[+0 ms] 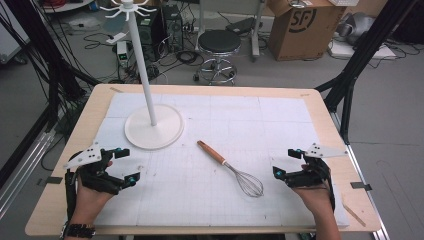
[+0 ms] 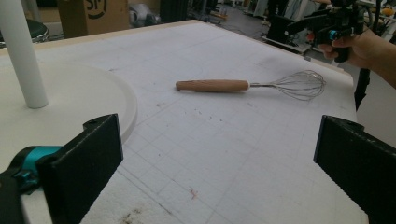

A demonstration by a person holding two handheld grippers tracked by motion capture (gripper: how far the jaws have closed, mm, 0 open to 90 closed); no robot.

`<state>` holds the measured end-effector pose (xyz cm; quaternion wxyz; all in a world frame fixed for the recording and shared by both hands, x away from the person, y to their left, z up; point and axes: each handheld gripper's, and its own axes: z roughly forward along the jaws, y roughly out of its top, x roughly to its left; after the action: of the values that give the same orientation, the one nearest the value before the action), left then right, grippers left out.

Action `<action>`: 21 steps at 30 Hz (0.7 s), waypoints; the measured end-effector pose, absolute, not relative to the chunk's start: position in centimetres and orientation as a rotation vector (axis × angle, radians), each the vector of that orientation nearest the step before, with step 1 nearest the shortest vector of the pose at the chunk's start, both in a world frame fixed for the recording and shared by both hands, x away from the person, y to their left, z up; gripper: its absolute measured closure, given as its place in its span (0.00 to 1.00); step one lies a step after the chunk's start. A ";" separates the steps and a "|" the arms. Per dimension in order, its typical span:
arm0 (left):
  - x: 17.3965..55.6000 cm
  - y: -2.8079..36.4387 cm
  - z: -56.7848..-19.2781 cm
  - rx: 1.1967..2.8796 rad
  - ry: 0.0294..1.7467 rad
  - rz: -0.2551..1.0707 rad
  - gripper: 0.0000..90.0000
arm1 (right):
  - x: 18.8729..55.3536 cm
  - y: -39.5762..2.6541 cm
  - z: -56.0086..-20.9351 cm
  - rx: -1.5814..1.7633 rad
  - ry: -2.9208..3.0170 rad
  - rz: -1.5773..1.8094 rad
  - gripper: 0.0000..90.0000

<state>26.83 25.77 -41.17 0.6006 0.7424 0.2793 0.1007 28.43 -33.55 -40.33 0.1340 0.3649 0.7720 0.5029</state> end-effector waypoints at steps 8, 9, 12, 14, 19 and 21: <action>26.6 25.5 -41.2 1.735 0.636 0.232 0.02 | 28.4 -33.3 -40.2 1.056 2.246 1.462 0.02; 26.6 25.5 -41.2 1.734 0.633 0.232 0.02 | 28.3 -33.2 -40.2 1.048 2.245 1.462 0.02; 26.5 25.4 -41.3 1.739 0.628 0.226 0.02 | 28.4 -32.9 -40.0 1.045 2.250 1.460 0.02; 26.5 25.4 -41.3 1.741 0.630 0.226 0.02 | 28.4 -32.7 -39.8 1.044 2.251 1.460 0.02; 26.4 25.7 -41.3 1.736 0.632 0.230 0.02 | 28.4 -32.0 -39.6 1.034 2.272 1.444 0.02; 26.3 25.8 -41.3 1.731 0.632 0.230 0.02 | 28.4 -31.8 -39.5 1.034 2.277 1.439 0.02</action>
<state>26.34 25.79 -41.26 0.5990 0.7465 0.2723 0.0990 28.43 -31.75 -39.51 0.1277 0.3554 0.7828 0.4946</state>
